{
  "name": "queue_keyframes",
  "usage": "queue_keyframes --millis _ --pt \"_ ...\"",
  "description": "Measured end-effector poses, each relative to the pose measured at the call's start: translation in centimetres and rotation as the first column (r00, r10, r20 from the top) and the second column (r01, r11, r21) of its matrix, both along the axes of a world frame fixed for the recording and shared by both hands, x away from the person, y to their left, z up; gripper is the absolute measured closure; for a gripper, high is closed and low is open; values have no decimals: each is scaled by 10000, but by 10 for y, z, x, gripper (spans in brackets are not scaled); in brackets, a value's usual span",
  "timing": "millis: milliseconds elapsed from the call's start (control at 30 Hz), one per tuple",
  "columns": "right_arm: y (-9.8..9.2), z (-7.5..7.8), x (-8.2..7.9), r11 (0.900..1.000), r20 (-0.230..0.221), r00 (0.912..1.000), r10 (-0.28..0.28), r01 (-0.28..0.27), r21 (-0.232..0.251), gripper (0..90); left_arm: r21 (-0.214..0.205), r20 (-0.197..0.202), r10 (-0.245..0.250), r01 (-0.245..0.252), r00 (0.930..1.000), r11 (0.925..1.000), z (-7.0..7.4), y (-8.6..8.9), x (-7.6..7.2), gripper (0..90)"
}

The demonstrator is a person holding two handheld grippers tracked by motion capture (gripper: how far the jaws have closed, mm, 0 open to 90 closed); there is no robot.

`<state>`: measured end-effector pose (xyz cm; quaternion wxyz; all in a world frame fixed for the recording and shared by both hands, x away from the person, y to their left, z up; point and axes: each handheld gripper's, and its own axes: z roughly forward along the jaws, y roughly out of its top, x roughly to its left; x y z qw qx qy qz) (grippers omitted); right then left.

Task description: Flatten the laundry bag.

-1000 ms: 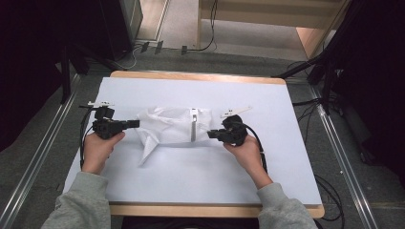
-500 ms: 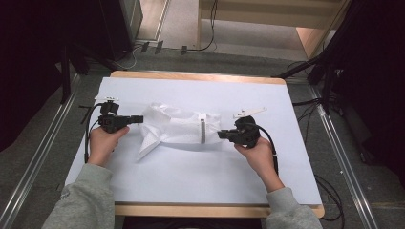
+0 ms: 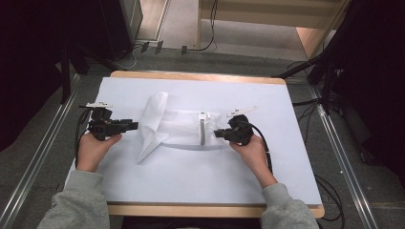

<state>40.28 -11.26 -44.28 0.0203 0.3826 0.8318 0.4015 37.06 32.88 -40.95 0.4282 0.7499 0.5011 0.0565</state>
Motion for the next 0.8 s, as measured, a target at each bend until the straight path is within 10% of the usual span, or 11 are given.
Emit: queue_keyframes --millis 800 --pt "19 -5 26 9999 -131 9999 -26 24 -161 900 29 -319 -665 666 9973 9978 -4 -40 -59 484"
